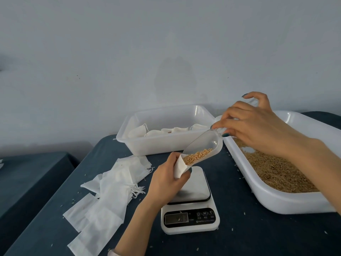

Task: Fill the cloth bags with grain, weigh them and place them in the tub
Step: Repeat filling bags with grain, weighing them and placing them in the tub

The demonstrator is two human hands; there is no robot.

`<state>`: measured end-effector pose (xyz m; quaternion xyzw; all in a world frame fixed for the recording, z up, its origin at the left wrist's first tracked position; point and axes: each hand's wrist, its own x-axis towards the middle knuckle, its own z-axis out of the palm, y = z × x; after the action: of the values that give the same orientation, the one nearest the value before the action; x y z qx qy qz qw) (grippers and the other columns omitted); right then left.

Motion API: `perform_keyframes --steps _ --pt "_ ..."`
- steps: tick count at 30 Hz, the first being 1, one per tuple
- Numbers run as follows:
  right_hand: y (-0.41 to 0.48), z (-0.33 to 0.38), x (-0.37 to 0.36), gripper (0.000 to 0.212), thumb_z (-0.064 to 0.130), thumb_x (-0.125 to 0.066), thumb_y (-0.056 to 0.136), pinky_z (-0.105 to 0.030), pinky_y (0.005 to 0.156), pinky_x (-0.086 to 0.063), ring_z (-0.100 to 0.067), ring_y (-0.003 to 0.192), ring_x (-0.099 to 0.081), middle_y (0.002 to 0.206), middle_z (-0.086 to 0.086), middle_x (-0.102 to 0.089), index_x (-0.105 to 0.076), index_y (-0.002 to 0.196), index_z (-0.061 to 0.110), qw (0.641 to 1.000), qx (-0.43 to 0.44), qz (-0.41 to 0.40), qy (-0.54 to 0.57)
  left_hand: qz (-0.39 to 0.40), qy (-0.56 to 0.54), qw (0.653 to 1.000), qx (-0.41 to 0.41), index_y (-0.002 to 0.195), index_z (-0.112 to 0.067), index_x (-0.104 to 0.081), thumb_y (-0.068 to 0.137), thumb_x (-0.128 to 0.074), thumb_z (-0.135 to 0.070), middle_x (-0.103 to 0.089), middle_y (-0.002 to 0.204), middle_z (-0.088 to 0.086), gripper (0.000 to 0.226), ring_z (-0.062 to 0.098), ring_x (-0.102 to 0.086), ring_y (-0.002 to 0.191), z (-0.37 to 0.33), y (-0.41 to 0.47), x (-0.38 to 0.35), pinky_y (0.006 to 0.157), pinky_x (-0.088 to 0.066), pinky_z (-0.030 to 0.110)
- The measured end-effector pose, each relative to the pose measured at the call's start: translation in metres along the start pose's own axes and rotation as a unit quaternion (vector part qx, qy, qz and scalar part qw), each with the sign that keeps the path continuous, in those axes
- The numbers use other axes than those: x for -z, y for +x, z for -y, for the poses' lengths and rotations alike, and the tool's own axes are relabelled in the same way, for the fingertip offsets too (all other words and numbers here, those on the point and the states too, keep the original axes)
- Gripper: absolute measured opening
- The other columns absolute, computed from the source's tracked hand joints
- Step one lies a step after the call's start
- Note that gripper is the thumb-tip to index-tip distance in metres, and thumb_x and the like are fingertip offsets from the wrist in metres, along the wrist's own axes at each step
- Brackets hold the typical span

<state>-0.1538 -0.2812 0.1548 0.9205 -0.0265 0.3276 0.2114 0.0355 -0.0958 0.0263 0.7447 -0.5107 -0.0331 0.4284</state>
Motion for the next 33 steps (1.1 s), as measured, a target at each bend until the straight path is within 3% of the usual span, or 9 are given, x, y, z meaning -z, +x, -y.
perform_keyframes --steps 4,9,12,16,20,22,25,29,33 --pt "-0.005 -0.005 -0.002 0.031 0.039 -0.048 0.091 -0.048 0.104 -0.021 -0.014 0.098 -0.059 0.094 0.014 -0.062 -0.069 0.114 0.038 0.999 -0.039 0.030 0.018 -0.001 -0.015 1.000 0.003 0.116 -0.041 -0.044 0.081 -0.056 -0.054 -0.061 0.099 -0.027 0.039 -0.001 -0.060 0.088 -0.002 -0.001 0.001 0.066 -0.050 0.019" --pt "-0.018 -0.004 -0.011 0.041 0.049 -0.031 0.090 -0.039 0.103 -0.016 -0.008 0.104 -0.054 0.098 0.024 -0.057 -0.065 0.112 0.042 0.984 -0.110 0.063 0.126 -0.004 -0.044 0.999 0.006 0.113 -0.051 -0.043 0.080 -0.052 -0.061 -0.063 0.101 -0.026 0.036 0.001 -0.062 0.090 -0.003 0.000 0.002 0.073 -0.057 0.034" --pt "-0.026 -0.003 -0.022 0.023 0.040 -0.043 0.093 -0.034 0.105 -0.015 -0.005 0.107 -0.053 0.101 0.028 -0.058 -0.054 0.108 0.054 0.958 -0.175 0.108 0.199 -0.006 -0.074 0.997 -0.008 0.109 -0.056 -0.043 0.083 -0.052 -0.059 -0.062 0.102 -0.026 0.028 0.005 -0.062 0.088 -0.004 0.000 0.002 0.072 -0.058 0.036" --pt "-0.040 -0.004 -0.031 0.039 0.007 -0.053 0.097 -0.043 0.113 -0.029 -0.006 0.115 -0.057 0.112 0.026 -0.063 -0.063 0.110 0.042 0.896 -0.254 0.150 0.331 0.001 -0.162 0.987 -0.004 0.106 -0.047 -0.054 0.090 -0.051 -0.052 -0.066 0.086 -0.012 0.017 0.005 -0.058 0.067 -0.003 0.000 0.003 0.063 -0.055 0.033" --pt "-0.042 -0.007 -0.029 0.030 0.008 -0.049 0.099 -0.039 0.091 -0.052 -0.017 0.108 -0.063 0.112 0.011 -0.066 -0.062 0.110 0.033 0.817 -0.344 0.130 0.443 0.007 -0.237 0.972 0.005 0.107 -0.039 -0.065 0.095 -0.040 -0.059 -0.065 0.086 -0.008 0.034 0.011 -0.056 0.070 -0.007 0.001 0.006 0.069 -0.049 0.028" --pt "-0.043 -0.011 -0.032 0.020 0.017 -0.050 0.099 -0.028 0.078 -0.051 -0.013 0.101 -0.063 0.105 0.006 -0.067 -0.060 0.111 0.030 0.803 -0.394 0.106 0.433 -0.003 -0.242 0.970 0.001 0.106 -0.041 -0.068 0.094 -0.037 -0.061 -0.068 0.100 -0.006 0.039 0.014 -0.061 0.087 -0.009 0.001 0.008 0.080 -0.049 0.030" --pt "-0.049 -0.018 -0.040 0.025 0.020 -0.051 0.099 -0.028 0.071 -0.045 -0.009 0.087 -0.060 0.095 0.004 -0.064 -0.057 0.123 0.014 0.796 -0.464 0.095 0.377 -0.056 -0.195 0.979 -0.004 0.100 -0.042 -0.059 0.096 -0.042 -0.061 -0.059 0.115 -0.004 0.026 0.018 -0.055 0.106 -0.009 0.002 0.011 0.088 -0.046 0.030" --pt "-0.061 -0.027 -0.041 0.022 0.027 -0.050 0.100 -0.036 0.064 -0.048 -0.025 0.071 -0.061 0.083 -0.009 -0.065 -0.059 0.099 0.006 0.783 -0.522 0.177 0.287 -0.092 -0.154 0.984 -0.006 0.089 -0.033 -0.059 0.092 -0.047 -0.044 -0.059 0.098 -0.002 0.016 0.014 -0.057 0.089 -0.009 0.004 0.016 0.076 -0.043 0.018" --pt "-0.070 -0.029 -0.036 0.031 0.031 -0.052 0.100 -0.027 0.053 -0.035 -0.016 0.057 -0.047 0.068 -0.004 -0.053 -0.061 0.084 0.006 0.769 -0.512 0.349 0.155 -0.150 -0.103 0.983 0.028 0.073 -0.034 -0.060 0.093 -0.065 -0.028 -0.059 0.072 -0.004 0.021 0.012 -0.051 0.062 -0.004 0.009 0.018 0.056 -0.037 0.013"
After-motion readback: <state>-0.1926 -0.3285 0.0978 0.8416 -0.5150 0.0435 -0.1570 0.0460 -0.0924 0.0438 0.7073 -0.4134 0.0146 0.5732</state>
